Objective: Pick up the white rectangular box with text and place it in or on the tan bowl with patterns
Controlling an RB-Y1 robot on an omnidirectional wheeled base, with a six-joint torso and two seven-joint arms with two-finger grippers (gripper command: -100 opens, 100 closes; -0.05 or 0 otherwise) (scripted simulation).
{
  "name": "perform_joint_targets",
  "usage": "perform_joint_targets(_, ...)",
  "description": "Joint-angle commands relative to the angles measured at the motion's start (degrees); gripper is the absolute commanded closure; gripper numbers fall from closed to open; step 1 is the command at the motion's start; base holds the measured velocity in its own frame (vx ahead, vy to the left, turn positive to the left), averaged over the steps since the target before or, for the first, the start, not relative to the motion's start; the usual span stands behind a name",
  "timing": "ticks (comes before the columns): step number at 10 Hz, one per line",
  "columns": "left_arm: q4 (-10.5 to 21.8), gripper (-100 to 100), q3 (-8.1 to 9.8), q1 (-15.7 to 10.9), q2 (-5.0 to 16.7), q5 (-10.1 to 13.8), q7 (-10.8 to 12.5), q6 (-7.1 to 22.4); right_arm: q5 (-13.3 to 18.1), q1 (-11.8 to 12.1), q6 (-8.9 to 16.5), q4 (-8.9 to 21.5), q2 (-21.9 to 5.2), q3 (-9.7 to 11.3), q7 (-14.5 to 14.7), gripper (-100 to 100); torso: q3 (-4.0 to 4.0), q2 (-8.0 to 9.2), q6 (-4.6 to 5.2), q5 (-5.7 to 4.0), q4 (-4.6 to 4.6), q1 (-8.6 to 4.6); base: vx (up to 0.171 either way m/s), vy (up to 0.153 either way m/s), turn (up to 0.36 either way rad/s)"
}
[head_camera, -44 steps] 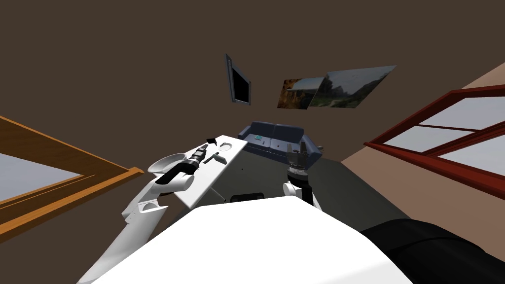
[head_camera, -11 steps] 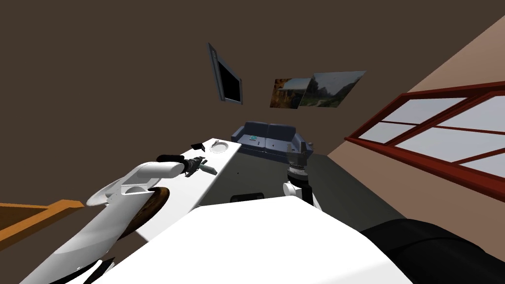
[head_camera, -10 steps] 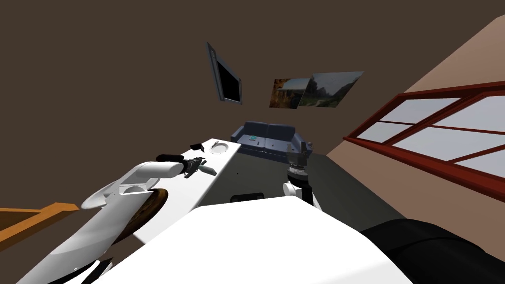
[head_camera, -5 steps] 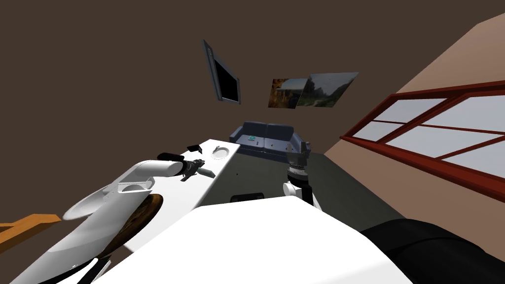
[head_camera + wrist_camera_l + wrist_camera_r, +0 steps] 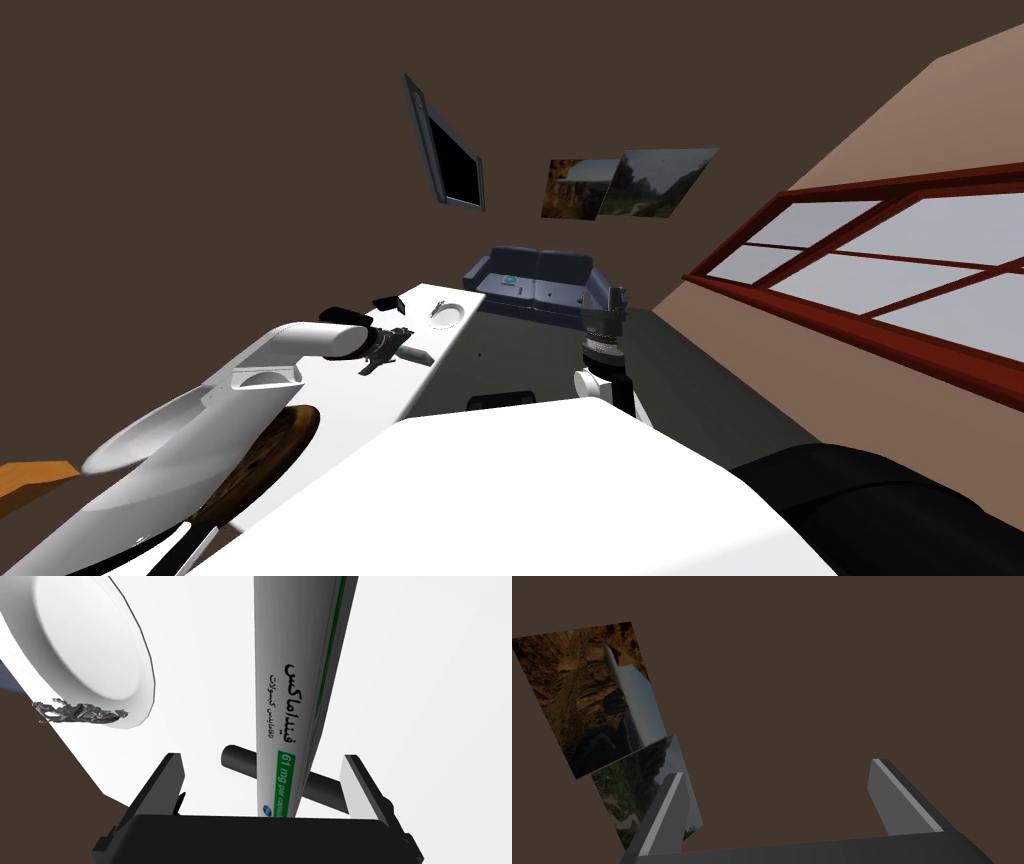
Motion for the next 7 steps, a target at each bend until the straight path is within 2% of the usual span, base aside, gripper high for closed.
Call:
perform_joint_targets(1, 0.36, -100, -0.11, -0.31, 0.25, 0.67, 0.24, 2.01, 0.0, 0.0, 0.0, 0.0, 0.0, 0.0, 0.0, 0, 0.0, 0.0, 0.0, 0.0, 0.0, 0.0, 0.023, 0.009, -0.044)
perform_joint_targets(2, 0.3, -100, -0.12, -0.58, 0.79, 2.09, 0.83, 4.16, 0.0, 0.0, 0.0, 0.0, 0.0, 0.0, 0.0, 0, 0.0, 0.0, -0.02, 0.01, 0.0, 0.01, 0.028, 0.012, -0.062)
perform_joint_targets(3, 0.3, -100, -0.12, -0.58, 0.79, 2.09, 0.83, 4.98, 0.0, 0.0, 0.0, 0.0, 0.0, 0.0, 0.0, 0, -0.01, -0.02, -0.01, 0.0, -0.01, 0.02, 0.027, 0.016, -0.039)
perform_joint_targets(4, 0.24, -100, -0.12, -0.84, 1.28, 3.42, 1.38, 7.15, 0.0, 0.0, 0.0, 0.0, 0.0, 0.0, 0.0, 0, -0.01, -0.02, -0.02, 0.01, -0.01, 0.03, 0.035, 0.013, -0.059)
perform_joint_targets(5, 0.24, -100, -0.12, -0.84, 1.28, 3.42, 1.38, 7.79, 0.0, 0.0, 0.0, 0.0, 0.0, 0.0, 0.0, 0, -0.02, -0.04, -0.01, 0.01, -0.01, 0.03, 0.027, 0.01, -0.034)
perform_joint_targets(6, 0.17, -100, -0.11, -1.08, 1.75, 4.65, 1.87, 9.98, 0.0, 0.0, 0.0, 0.0, 0.0, 0.0, 0.0, 0, -0.02, -0.02, -0.03, 0.01, -0.01, 0.02, 0.027, 0.009, -0.059)
perform_joint_targets(7, 0.17, -100, -0.11, -1.08, 1.75, 4.65, 1.87, 10.42, 0.0, 0.0, 0.0, 0.0, 0.0, 0.0, 0.0, 0, -0.02, -0.03, -0.01, 0.01, -0.01, 0.02, 0.021, 0.009, -0.033)
